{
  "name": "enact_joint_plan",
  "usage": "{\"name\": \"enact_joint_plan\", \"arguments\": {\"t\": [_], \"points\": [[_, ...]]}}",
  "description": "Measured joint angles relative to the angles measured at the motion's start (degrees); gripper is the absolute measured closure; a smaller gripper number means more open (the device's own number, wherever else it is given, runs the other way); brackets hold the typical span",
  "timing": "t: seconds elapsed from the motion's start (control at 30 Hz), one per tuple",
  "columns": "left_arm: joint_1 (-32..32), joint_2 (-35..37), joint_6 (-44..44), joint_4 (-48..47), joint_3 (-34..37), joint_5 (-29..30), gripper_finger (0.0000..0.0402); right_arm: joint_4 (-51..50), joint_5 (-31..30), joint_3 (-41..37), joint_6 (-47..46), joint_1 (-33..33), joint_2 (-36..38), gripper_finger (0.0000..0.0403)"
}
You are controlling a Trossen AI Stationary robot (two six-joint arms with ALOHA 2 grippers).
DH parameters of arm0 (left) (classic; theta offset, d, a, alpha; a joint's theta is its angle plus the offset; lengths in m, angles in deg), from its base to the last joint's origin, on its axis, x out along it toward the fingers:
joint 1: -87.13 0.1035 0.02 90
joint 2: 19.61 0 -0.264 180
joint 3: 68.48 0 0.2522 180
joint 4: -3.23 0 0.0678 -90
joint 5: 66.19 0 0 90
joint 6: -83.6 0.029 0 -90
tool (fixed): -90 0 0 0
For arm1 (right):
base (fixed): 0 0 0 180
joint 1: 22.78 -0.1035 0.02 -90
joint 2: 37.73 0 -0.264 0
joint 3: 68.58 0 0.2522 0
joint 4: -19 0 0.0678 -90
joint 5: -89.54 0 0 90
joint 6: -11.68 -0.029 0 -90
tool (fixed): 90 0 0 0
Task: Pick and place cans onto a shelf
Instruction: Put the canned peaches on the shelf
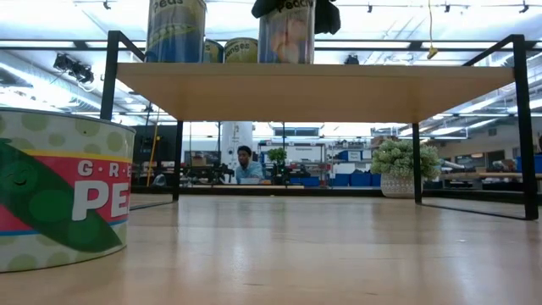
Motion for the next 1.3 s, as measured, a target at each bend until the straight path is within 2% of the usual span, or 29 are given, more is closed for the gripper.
{"name": "enact_joint_plan", "arguments": {"t": [0.2,0.4,0.53,0.63,0.8,0.93,1.1,1.3], "points": [[-0.02,0.0,0.0,0.0,0.0,0.02,0.0045,1.94,-0.82,0.56,2.0,0.11,0.0,0.004],[-0.01,0.0,-0.02,0.01,0.0,0.02,0.0045,0.83,-1.59,6.11,7.14,0.09,0.0,0.0041],[-0.02,0.0,-0.24,0.0,0.0,0.02,0.0045,-8.69,-2.68,12.15,11.51,-0.13,0.13,0.0044],[-0.02,0.0,-0.33,0.0,0.0,0.02,0.0045,-18.36,-4.21,15.4,11.15,-0.17,0.14,0.0047],[-0.02,0.0,-0.44,0.0,0.0,0.02,0.0045,-31.99,-9.53,16.2,6.26,0.16,1.14,0.0053],[0.0,0.0,-0.12,0.0,0.0,0.04,0.0045,-39.31,-7.4,16.1,4.01,0.73,1.14,0.0054],[-0.02,0.0,-0.02,0.0,0.0,0.04,0.0045,-37.76,-0.16,12.7,4.03,0.13,1.09,0.0054],[0.0,0.0,-0.05,0.0,0.0,0.04,0.0045,-27.24,-0.94,6.8,0.91,-0.92,1.04,0.0054]]}}
